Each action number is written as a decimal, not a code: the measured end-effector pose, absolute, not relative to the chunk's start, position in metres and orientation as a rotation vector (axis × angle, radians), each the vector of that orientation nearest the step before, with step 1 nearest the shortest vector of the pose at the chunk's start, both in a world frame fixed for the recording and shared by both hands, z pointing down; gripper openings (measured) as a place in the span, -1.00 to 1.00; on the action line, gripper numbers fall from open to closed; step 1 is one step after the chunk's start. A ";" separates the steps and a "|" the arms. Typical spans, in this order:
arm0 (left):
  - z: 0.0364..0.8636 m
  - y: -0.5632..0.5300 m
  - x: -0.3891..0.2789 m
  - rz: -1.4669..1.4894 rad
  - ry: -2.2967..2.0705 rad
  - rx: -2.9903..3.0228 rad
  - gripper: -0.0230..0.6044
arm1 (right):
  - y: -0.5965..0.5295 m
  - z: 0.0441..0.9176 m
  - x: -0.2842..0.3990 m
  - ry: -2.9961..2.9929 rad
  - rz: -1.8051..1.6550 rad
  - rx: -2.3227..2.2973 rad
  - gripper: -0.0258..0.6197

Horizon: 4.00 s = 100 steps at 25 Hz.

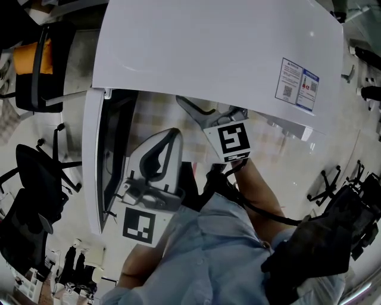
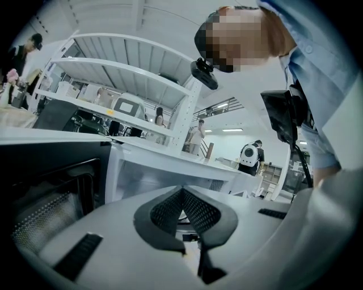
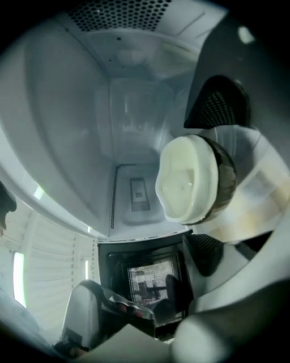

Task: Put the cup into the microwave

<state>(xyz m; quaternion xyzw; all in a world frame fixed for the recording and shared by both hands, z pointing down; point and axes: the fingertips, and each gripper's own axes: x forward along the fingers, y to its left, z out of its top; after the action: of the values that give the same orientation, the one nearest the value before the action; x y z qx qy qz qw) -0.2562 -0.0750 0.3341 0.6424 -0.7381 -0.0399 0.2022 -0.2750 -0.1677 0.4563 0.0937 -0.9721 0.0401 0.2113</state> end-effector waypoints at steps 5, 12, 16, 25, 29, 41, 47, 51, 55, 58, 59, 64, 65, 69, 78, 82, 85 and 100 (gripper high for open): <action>0.336 -0.063 -0.254 -0.071 -2.104 1.762 -0.91 | -0.157 0.447 -0.256 -2.731 0.136 0.282 0.77; 0.330 -0.050 -0.249 -0.075 -2.231 1.726 -0.91 | -0.131 0.435 -0.203 -2.752 0.247 0.323 0.76; 0.334 -0.045 -0.235 -0.008 -2.245 1.706 -0.91 | -0.107 0.405 -0.184 -2.815 0.277 0.266 0.47; 0.349 -0.073 -0.209 0.063 -2.141 1.828 -0.91 | -0.093 0.394 -0.191 -2.762 0.228 0.272 -0.92; 0.373 -0.087 -0.214 0.088 -2.079 1.831 -0.91 | -0.089 0.413 -0.207 -2.711 0.295 0.291 -0.92; 0.434 -0.123 -0.240 0.100 -1.914 1.781 -0.91 | -0.134 0.463 -0.231 -2.533 0.398 0.524 -0.92; 0.438 -0.141 -0.253 0.081 -1.886 1.796 -0.91 | -0.145 0.462 -0.239 -2.516 0.405 0.552 -0.92; 0.439 -0.151 -0.261 0.073 -1.880 1.800 -0.91 | -0.156 0.463 -0.246 -2.508 0.404 0.567 -0.92; 0.440 -0.159 -0.269 0.071 -1.877 1.804 -0.91 | -0.165 0.464 -0.255 -2.509 0.400 0.580 -0.92; 0.439 -0.163 -0.274 0.066 -1.878 1.810 -0.91 | -0.169 0.464 -0.259 -2.508 0.394 0.578 -0.92; 0.439 -0.164 -0.274 0.064 -1.879 1.811 -0.91 | -0.170 0.464 -0.260 -2.507 0.395 0.580 -0.92; 0.434 -0.162 -0.272 0.066 -1.891 1.829 -0.91 | -0.167 0.463 -0.260 -2.515 0.394 0.561 -0.92; 0.432 -0.159 -0.270 0.065 -1.897 1.830 -0.91 | -0.164 0.462 -0.259 -2.520 0.394 0.554 -0.92; 0.418 -0.146 -0.259 0.055 -1.941 1.822 -0.91 | -0.151 0.449 -0.249 -2.551 0.390 0.524 -0.92; 0.348 -0.097 -0.208 0.019 -2.082 1.813 -0.91 | -0.100 0.382 -0.199 -2.661 0.316 0.382 -0.92; 0.304 -0.070 -0.184 0.008 -2.182 1.833 -0.91 | -0.080 0.339 -0.173 -2.742 0.304 0.330 -0.92; 0.271 -0.051 -0.168 0.002 -2.262 1.846 -0.91 | -0.071 0.307 -0.154 -2.806 0.253 0.303 -0.92; 0.185 -0.001 -0.106 0.060 -2.433 1.866 -0.91 | -0.040 0.208 -0.090 -3.000 0.125 0.226 -0.92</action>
<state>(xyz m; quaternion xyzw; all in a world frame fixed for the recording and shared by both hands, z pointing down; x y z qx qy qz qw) -0.1063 -0.0010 0.1854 0.6081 -0.7927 0.0197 0.0376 -0.0899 -0.0404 0.2078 0.0749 -0.9942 0.0413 0.0653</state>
